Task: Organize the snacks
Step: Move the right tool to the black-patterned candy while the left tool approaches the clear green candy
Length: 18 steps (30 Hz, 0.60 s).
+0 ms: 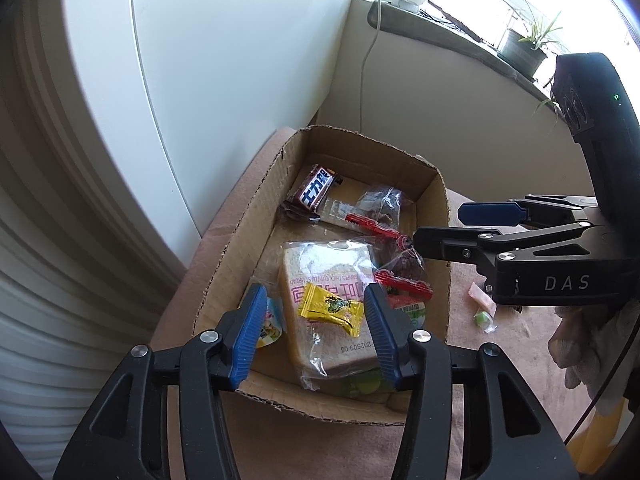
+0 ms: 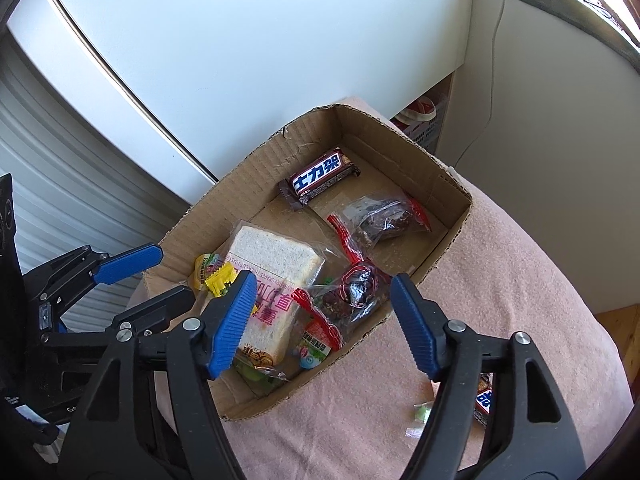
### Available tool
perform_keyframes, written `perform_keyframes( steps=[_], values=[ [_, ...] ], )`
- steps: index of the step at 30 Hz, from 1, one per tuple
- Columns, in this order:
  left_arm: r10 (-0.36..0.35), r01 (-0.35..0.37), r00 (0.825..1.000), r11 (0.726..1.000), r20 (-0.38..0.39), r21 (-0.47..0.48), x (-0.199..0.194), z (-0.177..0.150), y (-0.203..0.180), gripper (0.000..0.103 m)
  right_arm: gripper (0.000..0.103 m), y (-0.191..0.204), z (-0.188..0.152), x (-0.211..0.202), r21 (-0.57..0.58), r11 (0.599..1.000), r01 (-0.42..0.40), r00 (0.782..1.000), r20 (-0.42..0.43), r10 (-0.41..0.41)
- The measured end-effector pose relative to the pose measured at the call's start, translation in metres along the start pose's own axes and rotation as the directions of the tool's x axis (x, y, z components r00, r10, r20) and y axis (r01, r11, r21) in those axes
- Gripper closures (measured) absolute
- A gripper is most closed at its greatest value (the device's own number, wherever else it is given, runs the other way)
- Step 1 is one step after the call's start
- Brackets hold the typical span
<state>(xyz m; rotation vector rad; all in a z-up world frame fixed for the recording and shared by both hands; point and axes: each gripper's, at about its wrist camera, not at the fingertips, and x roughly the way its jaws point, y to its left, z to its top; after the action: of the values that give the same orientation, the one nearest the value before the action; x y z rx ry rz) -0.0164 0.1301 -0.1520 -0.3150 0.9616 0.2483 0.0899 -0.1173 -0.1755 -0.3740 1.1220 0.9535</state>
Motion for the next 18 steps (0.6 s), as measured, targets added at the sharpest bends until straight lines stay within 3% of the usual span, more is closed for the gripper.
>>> perform_keyframes(
  steps=[2,5,18],
  values=[
    [0.004,-0.004,1.000,1.000,-0.001,0.008,0.001,0.000,-0.002,0.053,0.029,-0.003,-0.002,-0.003,0.005,1.000,0.001,1.000,0.005,-0.001],
    [0.016,-0.016,1.000,1.000,-0.003,0.016,0.003,0.002,-0.006,0.044,0.029,-0.008,-0.005,-0.008,0.014,1.000,0.012,1.000,0.010,-0.012],
    [0.000,0.001,1.000,0.998,-0.015,0.066,0.009,0.007,-0.039,0.039,0.029,-0.063,-0.026,-0.038,0.139,0.990,0.025,0.999,0.034,-0.030]
  ],
)
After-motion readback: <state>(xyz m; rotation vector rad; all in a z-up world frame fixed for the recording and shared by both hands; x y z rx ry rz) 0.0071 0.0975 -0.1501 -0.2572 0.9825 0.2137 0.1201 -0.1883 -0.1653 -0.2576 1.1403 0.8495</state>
